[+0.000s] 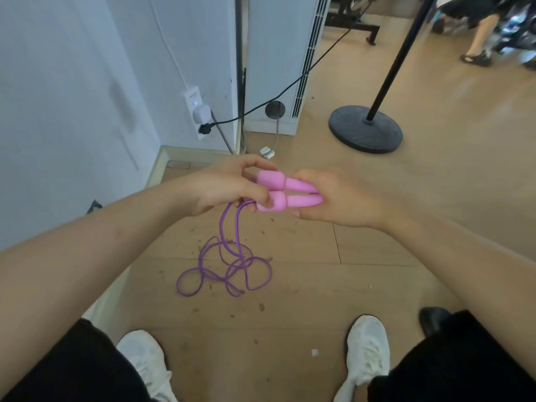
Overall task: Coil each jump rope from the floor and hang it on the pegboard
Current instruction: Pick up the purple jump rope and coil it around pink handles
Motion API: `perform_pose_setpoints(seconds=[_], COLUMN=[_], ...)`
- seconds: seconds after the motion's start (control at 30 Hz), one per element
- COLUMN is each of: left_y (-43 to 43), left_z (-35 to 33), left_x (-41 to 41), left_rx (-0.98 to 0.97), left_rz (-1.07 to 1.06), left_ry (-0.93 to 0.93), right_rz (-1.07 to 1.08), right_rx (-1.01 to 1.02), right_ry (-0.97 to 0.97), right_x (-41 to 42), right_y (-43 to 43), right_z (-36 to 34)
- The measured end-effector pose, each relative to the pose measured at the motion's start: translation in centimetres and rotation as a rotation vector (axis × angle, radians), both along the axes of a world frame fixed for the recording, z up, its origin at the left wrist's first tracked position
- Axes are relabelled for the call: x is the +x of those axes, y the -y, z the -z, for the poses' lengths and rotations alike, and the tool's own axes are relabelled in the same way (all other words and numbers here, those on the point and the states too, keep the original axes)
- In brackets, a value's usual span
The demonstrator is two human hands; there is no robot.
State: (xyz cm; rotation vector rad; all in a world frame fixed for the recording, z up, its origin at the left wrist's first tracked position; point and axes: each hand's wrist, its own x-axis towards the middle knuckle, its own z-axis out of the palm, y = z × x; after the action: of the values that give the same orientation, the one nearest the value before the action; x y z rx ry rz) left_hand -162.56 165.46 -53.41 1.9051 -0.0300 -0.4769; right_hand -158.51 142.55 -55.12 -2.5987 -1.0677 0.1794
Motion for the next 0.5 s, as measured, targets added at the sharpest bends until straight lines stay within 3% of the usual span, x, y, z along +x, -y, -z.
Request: perform_pose_setpoints(seconds=[0.37,0.5], left_y=[-0.8,-2.1], left_z=[0.0,0.5], left_x=[0.1,0.6], left_rx=[-0.032,-0.026], left_rz=[0.029,-0.028], left_ry=[0.161,0.154], right_rz=[0.119,0.262], right_rx=[0.024,0.374], right_ry=[-0.098,-0.449], right_x=[0.4,0.2], right_y=[0.0,-0.2], right_z=[0.1,-2.1])
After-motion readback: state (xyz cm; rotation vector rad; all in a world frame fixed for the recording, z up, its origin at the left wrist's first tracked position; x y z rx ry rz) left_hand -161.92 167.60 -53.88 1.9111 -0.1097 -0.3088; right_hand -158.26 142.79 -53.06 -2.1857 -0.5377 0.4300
